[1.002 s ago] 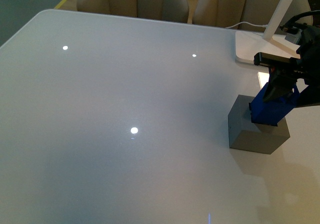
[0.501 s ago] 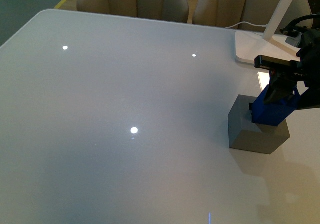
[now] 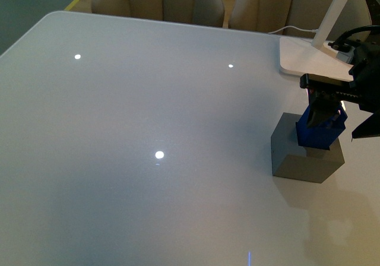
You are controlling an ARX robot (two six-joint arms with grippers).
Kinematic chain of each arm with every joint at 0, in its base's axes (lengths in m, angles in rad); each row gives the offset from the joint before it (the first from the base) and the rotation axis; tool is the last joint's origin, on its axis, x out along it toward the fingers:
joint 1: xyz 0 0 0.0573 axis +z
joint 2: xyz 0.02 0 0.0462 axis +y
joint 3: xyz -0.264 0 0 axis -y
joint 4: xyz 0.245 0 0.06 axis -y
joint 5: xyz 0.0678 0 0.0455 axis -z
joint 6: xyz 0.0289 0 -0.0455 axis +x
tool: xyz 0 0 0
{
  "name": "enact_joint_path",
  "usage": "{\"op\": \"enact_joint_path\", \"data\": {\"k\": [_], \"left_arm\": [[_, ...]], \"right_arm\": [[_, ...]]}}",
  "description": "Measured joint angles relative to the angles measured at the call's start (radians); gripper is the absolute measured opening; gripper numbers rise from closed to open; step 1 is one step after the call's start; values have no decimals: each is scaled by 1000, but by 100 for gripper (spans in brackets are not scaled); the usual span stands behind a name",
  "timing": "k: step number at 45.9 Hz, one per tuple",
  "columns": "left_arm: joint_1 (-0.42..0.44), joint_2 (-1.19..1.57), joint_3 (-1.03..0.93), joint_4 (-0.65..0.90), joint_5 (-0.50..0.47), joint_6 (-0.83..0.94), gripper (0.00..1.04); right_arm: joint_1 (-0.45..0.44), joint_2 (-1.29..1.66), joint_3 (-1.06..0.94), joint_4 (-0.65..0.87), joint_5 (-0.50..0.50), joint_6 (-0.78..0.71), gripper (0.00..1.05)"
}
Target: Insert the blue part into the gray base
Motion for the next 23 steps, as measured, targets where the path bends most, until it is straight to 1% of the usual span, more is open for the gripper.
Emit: {"op": "enact_joint_path", "data": {"k": [5, 14, 17, 20, 22, 23], "left_arm": [[0, 0, 0, 0, 0, 0, 97], [0, 0, 0, 0, 0, 0, 97], [0, 0, 0, 0, 0, 0, 97], [0, 0, 0, 0, 0, 0, 97], [0, 0, 0, 0, 0, 0, 97], [0, 0, 0, 0, 0, 0, 97]], "right_arm": [[-1, 0, 0, 3, -2, 0, 97], [-24, -58, -39, 40, -28, -10, 96], [-34, -105, -66, 76, -2, -23, 96], [-46, -179, -103, 123, -21, -30, 96], [-50, -239, -134, 164, 2, -49, 96], [-51, -295, -165, 208, 24, -60, 96]]}}
